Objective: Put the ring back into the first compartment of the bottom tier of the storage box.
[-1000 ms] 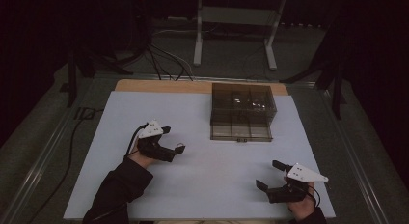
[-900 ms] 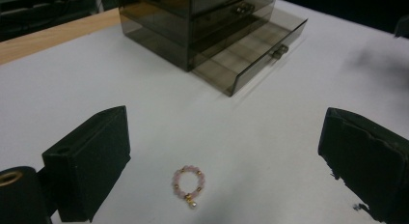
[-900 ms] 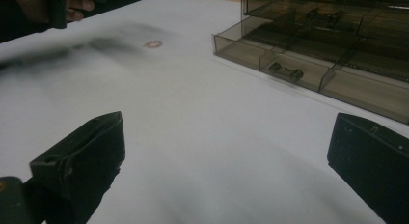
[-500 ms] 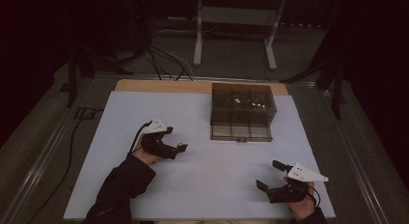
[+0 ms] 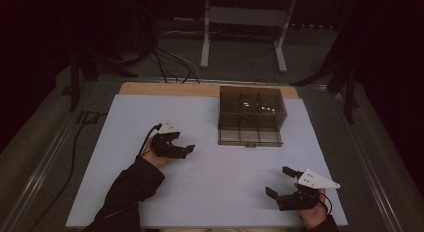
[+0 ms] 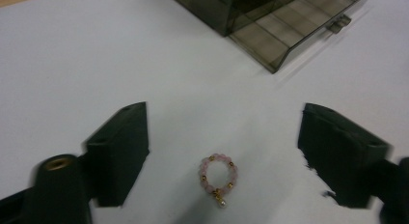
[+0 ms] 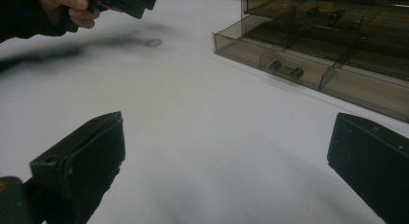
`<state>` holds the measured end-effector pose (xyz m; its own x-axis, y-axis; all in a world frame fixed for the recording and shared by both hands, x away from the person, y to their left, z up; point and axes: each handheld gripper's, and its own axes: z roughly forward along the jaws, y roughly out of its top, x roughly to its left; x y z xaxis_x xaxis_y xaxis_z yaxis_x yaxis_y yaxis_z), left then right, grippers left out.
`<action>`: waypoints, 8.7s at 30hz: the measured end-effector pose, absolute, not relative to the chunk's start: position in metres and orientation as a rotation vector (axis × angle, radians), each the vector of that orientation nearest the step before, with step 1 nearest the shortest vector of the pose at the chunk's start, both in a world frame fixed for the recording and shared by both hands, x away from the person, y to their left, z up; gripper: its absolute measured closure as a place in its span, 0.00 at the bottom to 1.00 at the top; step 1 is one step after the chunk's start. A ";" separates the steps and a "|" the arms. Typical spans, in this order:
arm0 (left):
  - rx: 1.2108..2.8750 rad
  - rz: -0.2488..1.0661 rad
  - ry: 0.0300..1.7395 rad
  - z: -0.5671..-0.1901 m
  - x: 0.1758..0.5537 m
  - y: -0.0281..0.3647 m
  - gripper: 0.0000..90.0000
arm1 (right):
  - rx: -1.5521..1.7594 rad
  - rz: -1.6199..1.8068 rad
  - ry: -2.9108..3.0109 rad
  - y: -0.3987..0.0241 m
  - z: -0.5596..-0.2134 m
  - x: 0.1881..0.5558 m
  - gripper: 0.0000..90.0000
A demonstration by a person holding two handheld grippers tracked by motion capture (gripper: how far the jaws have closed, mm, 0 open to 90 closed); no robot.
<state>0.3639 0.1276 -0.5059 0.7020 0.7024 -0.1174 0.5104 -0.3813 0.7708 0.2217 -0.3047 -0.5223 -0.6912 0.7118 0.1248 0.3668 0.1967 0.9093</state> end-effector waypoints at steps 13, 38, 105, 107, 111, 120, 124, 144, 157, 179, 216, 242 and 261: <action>2.154 0.271 0.948 -0.515 0.369 0.127 0.60 | 1.016 1.500 2.152 -0.305 -0.522 0.221 0.00; 2.253 0.332 0.909 -0.530 0.370 0.122 0.83 | 1.023 1.495 2.153 -0.305 -0.522 0.221 0.00; 2.245 0.310 0.933 -0.507 0.362 0.113 1.00 | 1.028 1.491 2.145 -0.307 -0.522 0.221 0.00; 2.242 0.313 0.930 -0.506 0.362 0.113 1.00 | 1.028 1.489 2.147 -0.307 -0.522 0.221 0.00; 2.239 0.312 0.929 -0.504 0.361 0.113 1.00 | 1.026 1.488 2.147 -0.307 -0.522 0.221 0.00; 2.243 0.308 0.910 -0.506 0.359 0.109 1.00 | 1.031 1.485 2.146 -0.307 -0.522 0.221 0.00; 2.242 0.305 0.889 -0.502 0.357 0.105 1.00 | 1.034 1.488 2.146 -0.307 -0.522 0.221 0.00; 2.251 0.279 0.837 -0.491 0.355 0.097 1.00 | 1.038 1.487 2.148 -0.307 -0.523 0.221 0.00; 2.253 0.271 0.807 -0.487 0.357 0.090 1.00 | 1.032 1.486 2.146 -0.307 -0.522 0.221 0.00; 2.254 0.271 0.735 -0.471 0.357 0.074 1.00 | 1.030 1.484 2.149 -0.307 -0.522 0.220 0.00; 2.240 0.288 0.648 -0.446 0.366 0.044 1.00 | 1.028 1.487 2.145 -0.308 -0.521 0.219 0.00; 2.219 0.299 0.604 -0.432 0.378 0.018 1.00 | 1.030 1.491 2.141 -0.308 -0.521 0.218 0.00; 2.181 0.299 0.613 -0.434 0.398 0.002 1.00 | 1.029 1.492 2.139 -0.309 -0.521 0.217 0.00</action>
